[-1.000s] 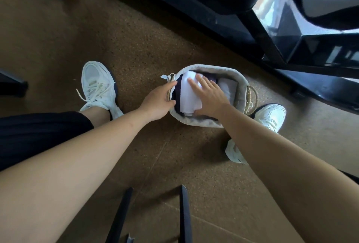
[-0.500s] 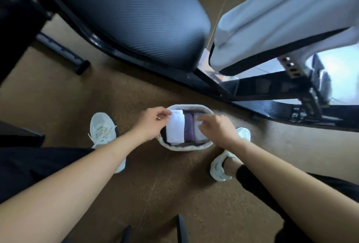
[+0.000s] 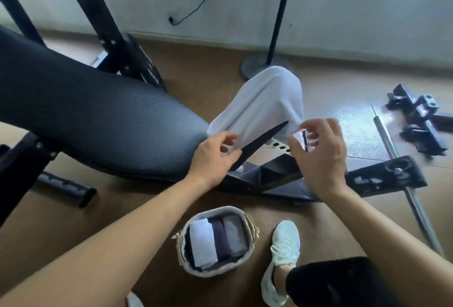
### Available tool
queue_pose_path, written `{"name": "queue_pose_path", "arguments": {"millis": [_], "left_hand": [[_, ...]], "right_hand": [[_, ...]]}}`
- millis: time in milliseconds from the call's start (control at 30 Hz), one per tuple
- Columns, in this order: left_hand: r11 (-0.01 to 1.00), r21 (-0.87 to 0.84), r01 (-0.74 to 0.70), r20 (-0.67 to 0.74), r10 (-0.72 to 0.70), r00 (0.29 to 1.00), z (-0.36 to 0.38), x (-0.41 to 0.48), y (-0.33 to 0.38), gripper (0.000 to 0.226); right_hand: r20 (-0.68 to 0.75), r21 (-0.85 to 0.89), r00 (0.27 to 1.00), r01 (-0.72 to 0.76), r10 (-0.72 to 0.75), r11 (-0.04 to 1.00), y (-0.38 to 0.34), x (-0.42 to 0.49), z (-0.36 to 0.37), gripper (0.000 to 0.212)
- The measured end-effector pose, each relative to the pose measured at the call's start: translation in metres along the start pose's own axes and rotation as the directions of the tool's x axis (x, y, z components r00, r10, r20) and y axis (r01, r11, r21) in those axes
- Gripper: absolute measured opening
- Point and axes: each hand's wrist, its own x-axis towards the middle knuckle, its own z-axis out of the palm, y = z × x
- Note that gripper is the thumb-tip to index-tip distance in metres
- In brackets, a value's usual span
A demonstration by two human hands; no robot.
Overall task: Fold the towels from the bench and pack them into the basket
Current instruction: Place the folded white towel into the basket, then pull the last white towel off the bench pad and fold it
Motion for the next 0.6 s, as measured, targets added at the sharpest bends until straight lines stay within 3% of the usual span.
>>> {"name": "queue_pose_path", "arguments": {"millis": [133,267,367,600], "left_hand": [[0.980,0.161,-0.113,-0.017,0.117,0.993,0.027,0.039,0.037,0.067],[0.957,0.243,-0.156,-0.082,0.180,0.980,0.042,0.055,0.046,0.037],[0.947,0.241,-0.212,-0.124,0.247,0.961,0.035,0.048,0.033,0.012],[0.963,0.050,-0.266,-0.150,0.271,0.951,-0.018,0.038,0.054,0.004]], "right_hand": [[0.054,-0.013,0.992,-0.111,0.111,0.994,0.019,0.043,-0.006,0.043],[0.127,0.017,0.981,-0.151,0.148,0.988,0.026,0.068,-0.015,0.014],[0.155,0.121,0.973,-0.191,0.171,0.974,0.025,0.070,-0.027,0.007],[0.182,0.270,0.975,-0.173,0.126,0.947,0.007,0.066,-0.068,0.006]]}}
